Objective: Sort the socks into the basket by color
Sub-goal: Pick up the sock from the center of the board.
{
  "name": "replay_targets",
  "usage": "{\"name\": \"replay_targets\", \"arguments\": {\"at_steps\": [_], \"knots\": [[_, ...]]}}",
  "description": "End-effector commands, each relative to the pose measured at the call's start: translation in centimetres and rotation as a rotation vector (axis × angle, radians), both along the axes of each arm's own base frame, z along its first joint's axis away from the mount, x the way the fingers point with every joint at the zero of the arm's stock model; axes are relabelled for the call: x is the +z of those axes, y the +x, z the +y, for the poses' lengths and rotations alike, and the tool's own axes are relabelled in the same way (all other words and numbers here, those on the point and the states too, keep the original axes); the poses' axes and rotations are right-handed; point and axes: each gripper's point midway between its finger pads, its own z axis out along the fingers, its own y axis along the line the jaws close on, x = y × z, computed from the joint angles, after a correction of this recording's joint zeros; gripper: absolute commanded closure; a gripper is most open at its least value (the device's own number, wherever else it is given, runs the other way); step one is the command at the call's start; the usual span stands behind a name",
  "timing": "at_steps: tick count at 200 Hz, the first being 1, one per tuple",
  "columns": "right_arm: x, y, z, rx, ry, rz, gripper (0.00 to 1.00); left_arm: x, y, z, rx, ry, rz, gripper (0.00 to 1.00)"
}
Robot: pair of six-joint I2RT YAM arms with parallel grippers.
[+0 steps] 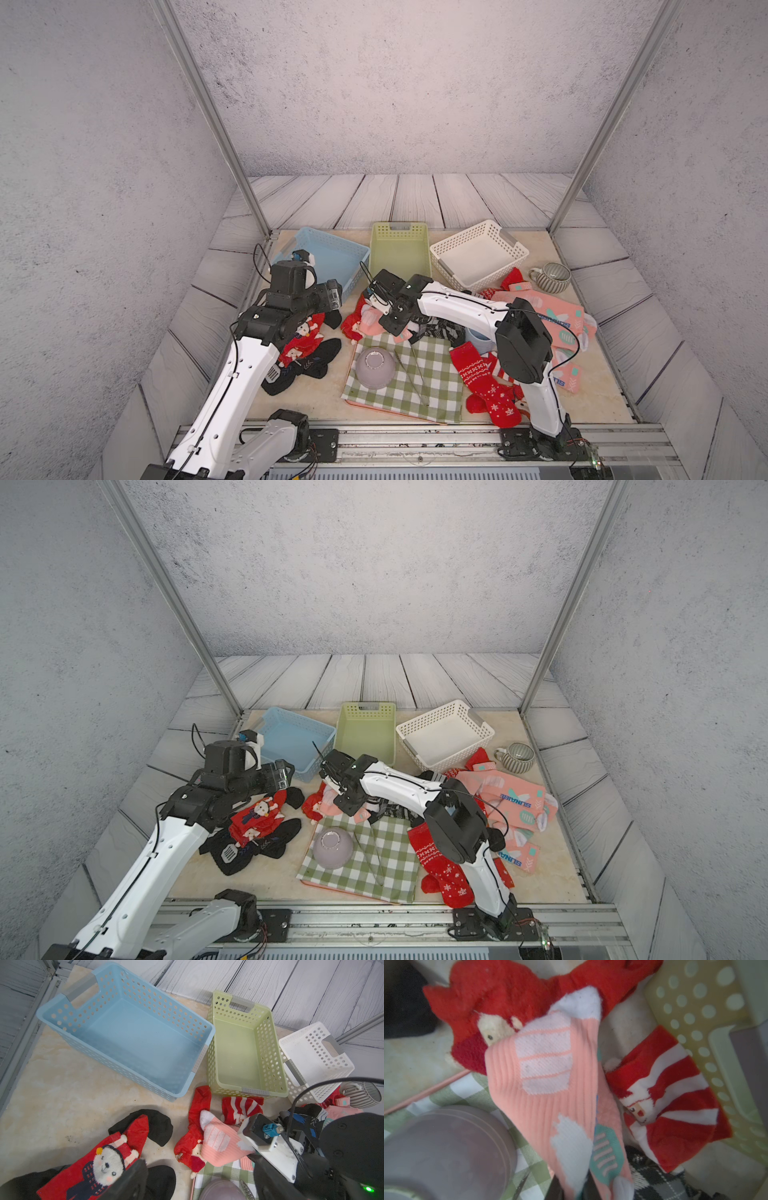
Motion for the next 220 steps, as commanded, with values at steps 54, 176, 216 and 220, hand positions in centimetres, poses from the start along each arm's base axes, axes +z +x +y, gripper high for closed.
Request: {"name": "replay_targets", "arguments": {"at_steps": [54,176,216,220], "knots": [[10.9,-1.8,-0.6,0.01,0.165,-0.048,1.0,1.0,-0.1,-0.7,-0.034,-0.026,-0.039,0.17],[19.1,-1.5,-1.9,-0.104,0.655,0.309,0.98,3.8,-1.2,-3.5,-0.195,-0.121,-0.151,0.16],[20.3,1.6,-2.5,-0.156,0.759,0.348,0.97,4.3,-0.9,-3.6,-0.198,-0.117,-0.148,0.16],[20.4,2.1,-2.6,-0.167,0.758,0.333,0.97,4.3,-0.9,-3.6,-0.198,-0.112,-0.145,0.16]]}}
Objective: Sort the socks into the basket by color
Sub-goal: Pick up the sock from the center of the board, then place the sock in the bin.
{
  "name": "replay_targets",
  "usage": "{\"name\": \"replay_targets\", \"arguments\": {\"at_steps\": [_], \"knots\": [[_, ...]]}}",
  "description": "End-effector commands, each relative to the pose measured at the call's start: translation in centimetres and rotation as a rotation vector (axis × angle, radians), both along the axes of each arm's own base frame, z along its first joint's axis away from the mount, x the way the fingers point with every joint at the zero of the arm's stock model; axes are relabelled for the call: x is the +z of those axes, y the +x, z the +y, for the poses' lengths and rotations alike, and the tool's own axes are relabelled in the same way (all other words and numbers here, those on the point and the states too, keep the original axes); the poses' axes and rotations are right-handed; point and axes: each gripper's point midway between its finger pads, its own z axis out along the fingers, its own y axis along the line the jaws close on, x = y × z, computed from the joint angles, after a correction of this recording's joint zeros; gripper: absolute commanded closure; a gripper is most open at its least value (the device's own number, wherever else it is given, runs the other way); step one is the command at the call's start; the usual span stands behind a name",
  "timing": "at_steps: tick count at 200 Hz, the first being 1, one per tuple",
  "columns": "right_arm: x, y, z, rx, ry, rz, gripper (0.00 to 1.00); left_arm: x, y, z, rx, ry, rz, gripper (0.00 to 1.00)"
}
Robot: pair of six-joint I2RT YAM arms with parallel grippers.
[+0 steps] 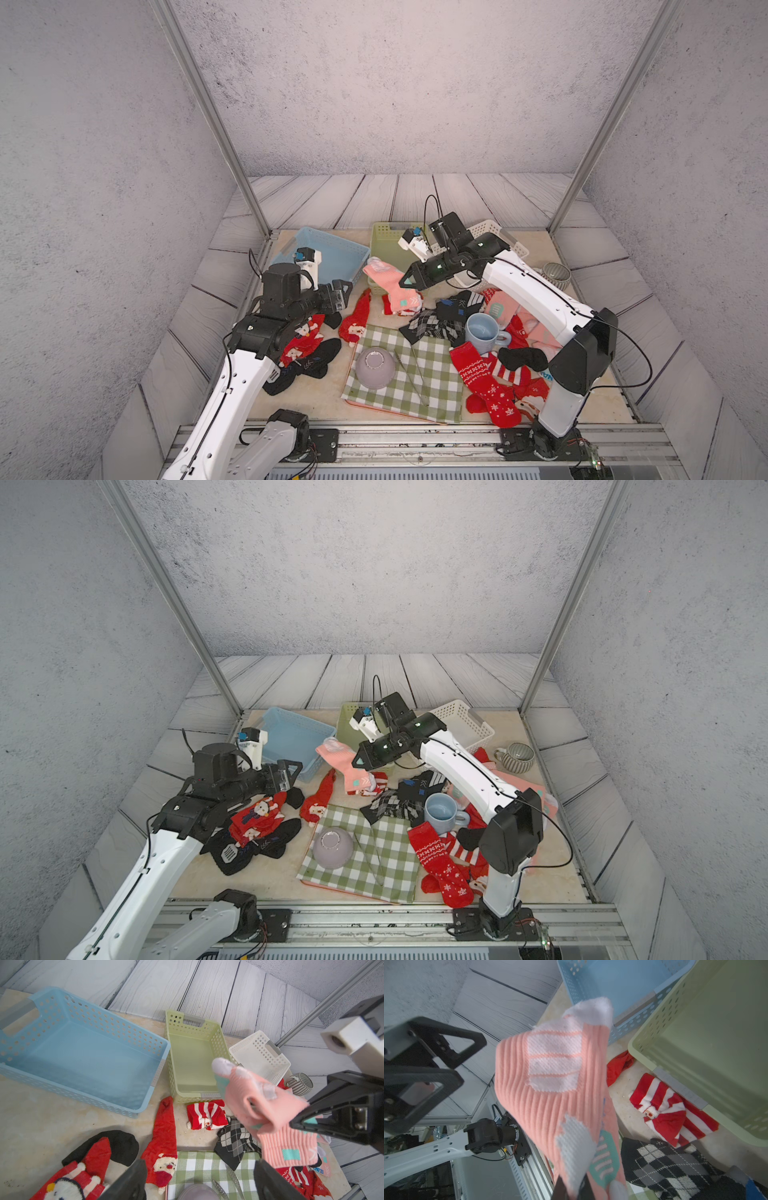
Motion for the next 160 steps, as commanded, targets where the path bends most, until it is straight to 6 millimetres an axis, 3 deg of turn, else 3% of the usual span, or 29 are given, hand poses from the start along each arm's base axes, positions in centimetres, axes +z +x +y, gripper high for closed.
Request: {"name": "replay_targets", "arguments": {"at_steps": [1,31,77,118,138,160], "knots": [[2.3,0.4,0.7,0.007,0.094,0.017,0.97,1.2,0.2,-0.4,-0.023,0.009,-0.022,0.16],[2.0,6.2,-0.2,-0.149,-0.004,-0.122,0.96,1.2,0.4,-0.8,-0.047,0.014,-0.002,0.16],[-3.8,13.7,-0.6,-0.28,-0.231,-0.225,0.96,-0.2,0.5,-1.0,-0.063,0.072,0.054,0.16],[-8.8,17.4,0.1,-0.307,-0.31,-0.268,0.95,-1.2,0.2,-1.0,-0.087,0.116,0.1,0.17],[-11.6,18.4,0.6,-0.295,-0.345,-0.251,0.94,-2.0,0.2,-0.9,-0.092,0.134,0.132,0.17],[-13.1,18.6,0.9,-0.282,-0.361,-0.232,0.9,-2.8,0.2,-1.0,-0.093,0.141,0.153,0.17]]}}
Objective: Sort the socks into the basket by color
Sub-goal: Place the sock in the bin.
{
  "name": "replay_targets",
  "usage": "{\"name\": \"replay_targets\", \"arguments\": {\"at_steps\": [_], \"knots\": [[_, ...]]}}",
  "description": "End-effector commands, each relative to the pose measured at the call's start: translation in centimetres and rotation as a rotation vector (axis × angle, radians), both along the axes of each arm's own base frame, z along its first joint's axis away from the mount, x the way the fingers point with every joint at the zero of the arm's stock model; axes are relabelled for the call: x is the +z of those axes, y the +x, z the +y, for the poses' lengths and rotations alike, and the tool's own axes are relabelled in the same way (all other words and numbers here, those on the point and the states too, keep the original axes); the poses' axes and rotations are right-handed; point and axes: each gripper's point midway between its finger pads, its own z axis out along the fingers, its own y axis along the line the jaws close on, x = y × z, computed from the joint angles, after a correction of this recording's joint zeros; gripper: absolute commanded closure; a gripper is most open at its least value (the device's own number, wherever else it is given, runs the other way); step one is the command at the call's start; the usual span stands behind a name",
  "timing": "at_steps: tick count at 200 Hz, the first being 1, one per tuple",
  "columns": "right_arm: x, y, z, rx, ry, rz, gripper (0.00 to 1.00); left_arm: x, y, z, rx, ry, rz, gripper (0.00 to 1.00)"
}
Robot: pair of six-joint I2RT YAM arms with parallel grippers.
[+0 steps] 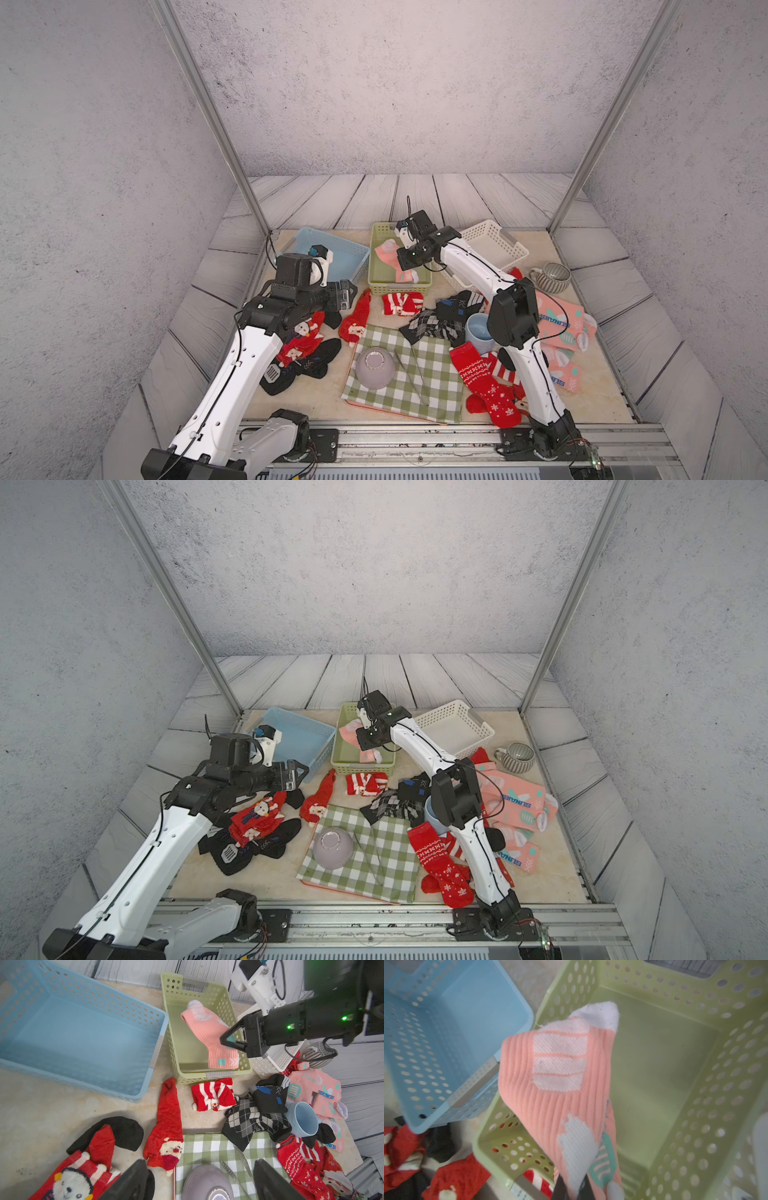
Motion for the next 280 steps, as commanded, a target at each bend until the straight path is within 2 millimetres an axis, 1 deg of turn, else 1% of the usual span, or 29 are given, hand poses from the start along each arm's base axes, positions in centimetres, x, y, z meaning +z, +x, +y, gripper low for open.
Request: {"name": "replay_targets", "arguments": {"at_steps": [1,24,44,64,80,94,95,102,107,111,114,118,121,126,133,145,157,168,172,179,181,182,207,221,236,239,254,280], "knots": [[0.7,1.1,-0.1,0.0,-0.017,-0.047,0.9,-0.4,-0.3,-0.1,-0.018,0.03,0.017,0.17],[-1.0,1.0,-0.2,0.001,-0.041,-0.022,0.87,-1.1,-0.2,-0.3,-0.021,0.046,0.034,0.17],[-2.4,0.7,-0.5,0.005,-0.069,0.007,0.78,-2.0,0.0,-0.3,-0.011,0.066,0.056,0.16],[-3.5,0.4,-0.7,0.009,-0.086,0.029,0.72,-3.0,0.2,-0.4,-0.005,0.085,0.086,0.16],[-3.7,0.2,-0.9,0.007,-0.094,0.036,0.65,-3.5,0.4,-0.6,0.002,0.092,0.103,0.15],[-3.1,0.1,-0.9,0.012,-0.086,0.027,0.63,-4.0,0.5,-0.6,0.014,0.092,0.116,0.15],[-3.1,0.1,-0.9,0.012,-0.086,0.027,0.62,-4.0,0.6,-0.6,0.015,0.093,0.117,0.15],[-2.6,0.1,-0.9,0.015,-0.077,0.018,0.6,-4.2,0.7,-0.6,0.019,0.096,0.12,0.15],[-2.2,0.0,-0.8,0.017,-0.073,0.013,0.55,-4.4,0.7,-0.6,0.02,0.102,0.123,0.15],[-1.8,0.1,-0.8,0.017,-0.068,0.007,0.54,-4.6,0.8,-0.6,0.021,0.106,0.128,0.15],[-1.4,0.0,-0.8,0.018,-0.064,0.003,0.51,-4.8,0.8,-0.6,0.021,0.109,0.132,0.15],[-1.0,0.0,-0.8,0.017,-0.06,-0.002,0.5,-5.0,0.8,-0.6,0.022,0.115,0.14,0.15],[-0.6,0.0,-0.8,0.017,-0.056,-0.007,0.46,-5.3,0.8,-0.6,0.022,0.119,0.146,0.15],[0.0,0.0,-0.7,0.018,-0.05,-0.014,0.43,-5.6,0.8,-0.6,0.024,0.126,0.155,0.15],[1.2,0.0,-0.8,0.019,-0.04,-0.028,0.38,-6.1,0.9,-0.7,0.026,0.138,0.167,0.15],[3.3,-0.1,-0.9,0.021,-0.026,-0.053,0.34,-6.9,0.9,-0.9,0.023,0.155,0.181,0.14],[5.5,-0.5,-1.0,0.023,-0.009,-0.08,0.26,-7.6,1.0,-1.1,0.024,0.17,0.19,0.15],[7.2,-0.9,-1.4,0.017,0.004,-0.096,0.18,-8.4,1.1,-1.3,0.021,0.184,0.204,0.15],[7.8,-1.1,-1.5,0.014,0.007,-0.099,0.12,-8.7,1.2,-1.4,0.019,0.188,0.211,0.15],[8.8,-1.4,-1.8,0.008,0.014,-0.105,0.09,-9.2,1.2,-1.5,0.013,0.201,0.221,0.16],[9.0,-1.6,-1.9,0.006,0.015,-0.104,0.02,-9.3,1.3,-1.6,0.012,0.206,0.222,0.17],[9.1,-1.6,-2.0,0.005,0.015,-0.105,0.0,-9.3,1.3,-1.6,0.011,0.209,0.222,0.17],[12.3,-3.6,-3.4,-0.015,0.033,-0.114,0.01,-11.0,1.9,-1.9,0.01,0.246,0.241,0.19],[14.1,-5.2,-4.1,-0.014,0.064,-0.119,0.01,-12.1,2.3,-2.0,0.015,0.268,0.26,0.21],[15.8,-6.9,-4.9,-0.016,0.098,-0.129,0.01,-13.1,2.9,-2.0,0.024,0.294,0.277,0.26],[16.3,-7.1,-5.0,-0.016,0.108,-0.139,0.01,-13.3,3.1,-2.0,0.025,0.297,0.281,0.27],[17.5,-8.7,-5.9,-0.01,0.125,-0.151,0.01,-14.3,3.7,-2.2,0.025,0.316,0.302,0.29],[18.4,-10.8,-7.3,-0.006,0.127,-0.161,0.01,-15.9,5.1,-2.8,0.036,0.318,0.308,0.29]]}}
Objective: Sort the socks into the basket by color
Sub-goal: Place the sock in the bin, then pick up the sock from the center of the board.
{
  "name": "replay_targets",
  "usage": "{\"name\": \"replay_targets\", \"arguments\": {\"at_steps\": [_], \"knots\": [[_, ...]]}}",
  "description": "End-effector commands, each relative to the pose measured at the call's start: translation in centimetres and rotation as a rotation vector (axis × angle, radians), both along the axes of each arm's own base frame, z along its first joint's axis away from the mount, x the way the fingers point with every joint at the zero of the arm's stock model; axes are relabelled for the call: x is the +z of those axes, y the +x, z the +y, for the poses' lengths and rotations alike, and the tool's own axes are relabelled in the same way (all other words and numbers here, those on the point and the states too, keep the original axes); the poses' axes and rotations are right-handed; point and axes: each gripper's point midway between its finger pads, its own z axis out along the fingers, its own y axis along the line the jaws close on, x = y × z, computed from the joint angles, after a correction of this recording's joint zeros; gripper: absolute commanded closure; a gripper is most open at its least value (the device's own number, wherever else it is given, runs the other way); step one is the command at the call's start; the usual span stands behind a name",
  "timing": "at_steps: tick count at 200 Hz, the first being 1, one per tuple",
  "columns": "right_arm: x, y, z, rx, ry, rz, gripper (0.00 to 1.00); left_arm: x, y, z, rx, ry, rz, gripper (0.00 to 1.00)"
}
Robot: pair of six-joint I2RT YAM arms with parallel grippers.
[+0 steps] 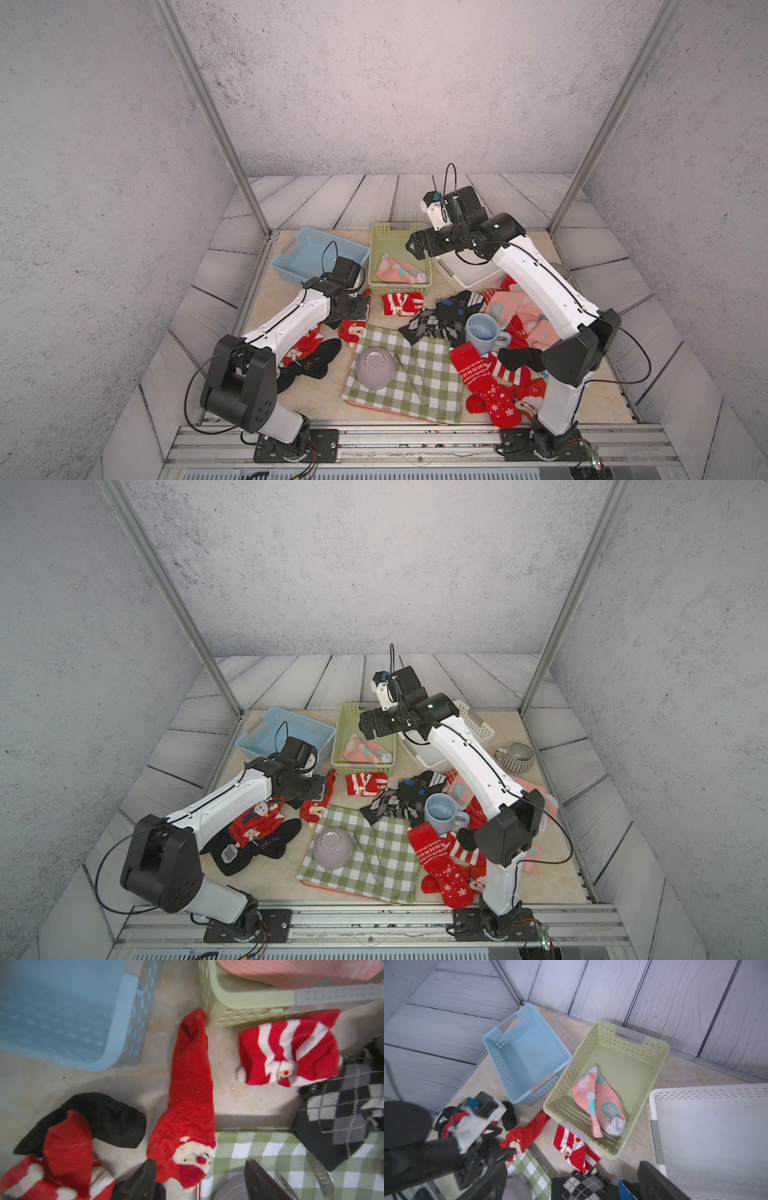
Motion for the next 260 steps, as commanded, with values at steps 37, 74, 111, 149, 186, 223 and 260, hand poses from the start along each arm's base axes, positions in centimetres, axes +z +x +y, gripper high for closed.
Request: {"name": "replay_targets", "arguments": {"at_steps": [37,74,111,149,186,223,260], "knots": [[0.2,-3.2,-2.1,0.003,-0.001,0.023,0.01,-2.6,2.8,-0.6,0.046,0.031,-0.028,0.26],[0.2,-4.0,-2.5,0.008,-0.001,0.029,0.01,-4.2,3.7,-1.0,0.049,0.036,-0.024,0.31],[0.0,-4.3,-2.5,0.014,0.004,0.033,0.01,-5.8,3.6,-1.1,0.051,0.058,-0.006,0.28],[0.1,-4.4,-2.5,0.014,0.006,0.029,0.01,-6.7,3.1,-0.6,0.068,0.086,0.021,0.36],[0.4,-4.4,-2.5,0.017,0.014,0.021,0.01,-7.7,2.3,-0.5,0.077,0.087,0.054,0.63],[0.7,-4.5,-2.4,0.017,0.023,0.016,0.01,-6.3,2.2,-0.4,0.075,0.091,0.022,0.85],[0.6,-4.5,-2.2,0.025,0.034,0.025,0.01,-3.6,2.2,-0.1,0.077,0.079,-0.038,1.0]]}}
